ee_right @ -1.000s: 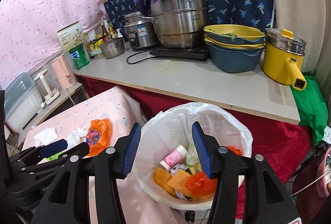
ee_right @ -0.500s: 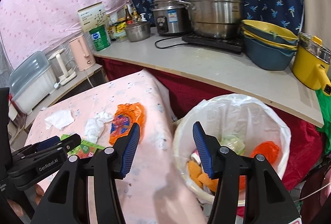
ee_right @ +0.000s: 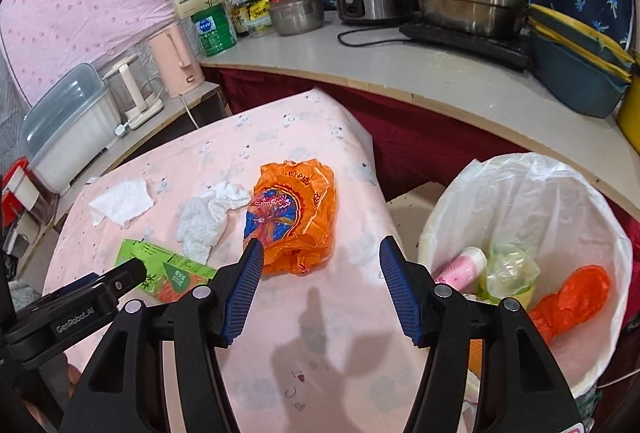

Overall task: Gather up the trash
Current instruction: 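Grasp the green wasabi box with the left tool while the right tool grasps the orange snack bag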

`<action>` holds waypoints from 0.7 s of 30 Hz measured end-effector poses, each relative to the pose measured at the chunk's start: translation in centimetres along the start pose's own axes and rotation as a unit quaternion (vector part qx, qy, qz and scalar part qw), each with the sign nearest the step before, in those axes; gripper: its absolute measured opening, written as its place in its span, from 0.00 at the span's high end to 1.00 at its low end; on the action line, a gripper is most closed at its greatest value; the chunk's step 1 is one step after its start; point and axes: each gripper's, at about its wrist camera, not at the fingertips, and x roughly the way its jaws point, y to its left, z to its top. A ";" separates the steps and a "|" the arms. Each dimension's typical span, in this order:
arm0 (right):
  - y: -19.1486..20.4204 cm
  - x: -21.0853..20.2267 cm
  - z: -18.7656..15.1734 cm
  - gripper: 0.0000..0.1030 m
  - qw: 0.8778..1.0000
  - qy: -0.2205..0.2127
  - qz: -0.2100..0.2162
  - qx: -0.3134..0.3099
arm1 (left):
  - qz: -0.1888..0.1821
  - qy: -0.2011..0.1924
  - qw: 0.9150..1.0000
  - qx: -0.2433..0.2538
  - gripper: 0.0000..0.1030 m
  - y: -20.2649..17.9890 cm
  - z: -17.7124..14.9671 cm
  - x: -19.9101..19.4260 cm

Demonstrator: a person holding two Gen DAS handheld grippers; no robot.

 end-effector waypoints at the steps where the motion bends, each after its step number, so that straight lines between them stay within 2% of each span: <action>1: 0.0 0.6 0.1 0.43 1.000 0.004 0.001 0.002 | 0.002 0.005 1.000 -0.003 0.21 0.0 -0.1 0.4; 12: -0.7 6.1 0.9 0.43 0.999 0.040 0.005 0.026 | 0.018 0.051 0.998 -0.037 0.21 -0.5 -0.3 4.6; 16: -0.8 7.6 1.1 0.43 0.998 0.050 0.010 0.033 | 0.022 0.055 0.996 -0.061 0.16 -0.7 0.1 5.4; 21: -0.2 9.0 0.9 0.42 0.998 0.056 0.014 0.026 | 0.046 0.059 0.995 -0.063 0.14 -1.6 0.5 6.5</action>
